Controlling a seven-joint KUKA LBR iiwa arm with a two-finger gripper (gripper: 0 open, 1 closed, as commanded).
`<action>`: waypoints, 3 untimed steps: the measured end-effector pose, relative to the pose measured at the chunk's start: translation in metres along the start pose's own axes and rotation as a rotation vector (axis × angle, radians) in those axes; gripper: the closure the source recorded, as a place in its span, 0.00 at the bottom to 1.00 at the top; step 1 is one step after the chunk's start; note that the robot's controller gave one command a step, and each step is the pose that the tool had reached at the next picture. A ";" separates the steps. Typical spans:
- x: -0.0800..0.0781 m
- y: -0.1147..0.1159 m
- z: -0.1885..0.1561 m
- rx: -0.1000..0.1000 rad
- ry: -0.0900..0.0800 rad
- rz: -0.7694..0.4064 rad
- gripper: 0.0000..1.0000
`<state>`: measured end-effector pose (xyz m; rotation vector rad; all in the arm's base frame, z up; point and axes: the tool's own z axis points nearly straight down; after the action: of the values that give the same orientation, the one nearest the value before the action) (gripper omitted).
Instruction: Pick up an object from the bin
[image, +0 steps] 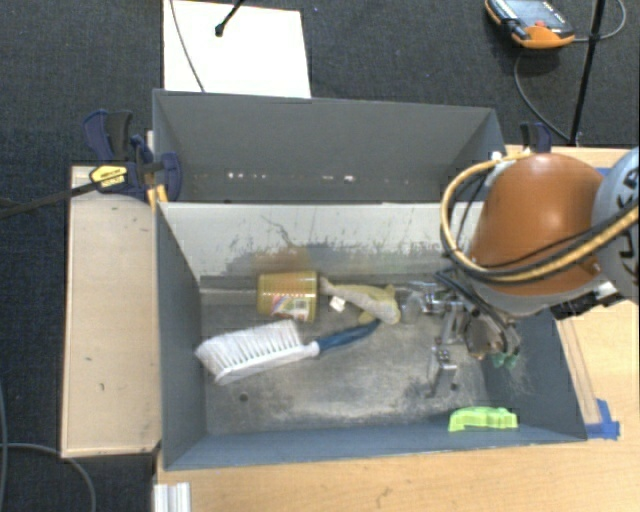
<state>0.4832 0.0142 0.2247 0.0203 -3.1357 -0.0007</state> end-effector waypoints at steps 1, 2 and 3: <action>-0.002 0.000 -0.004 0.000 -0.008 0.001 0.00; -0.007 0.014 0.045 0.001 -0.015 -0.045 0.00; -0.023 0.055 0.089 0.000 -0.008 0.021 0.00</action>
Offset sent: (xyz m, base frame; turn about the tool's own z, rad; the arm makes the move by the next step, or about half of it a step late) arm 0.0074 0.0274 -0.0912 -0.1029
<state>0.5049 0.0700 0.1352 -0.0130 -3.1438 -0.0008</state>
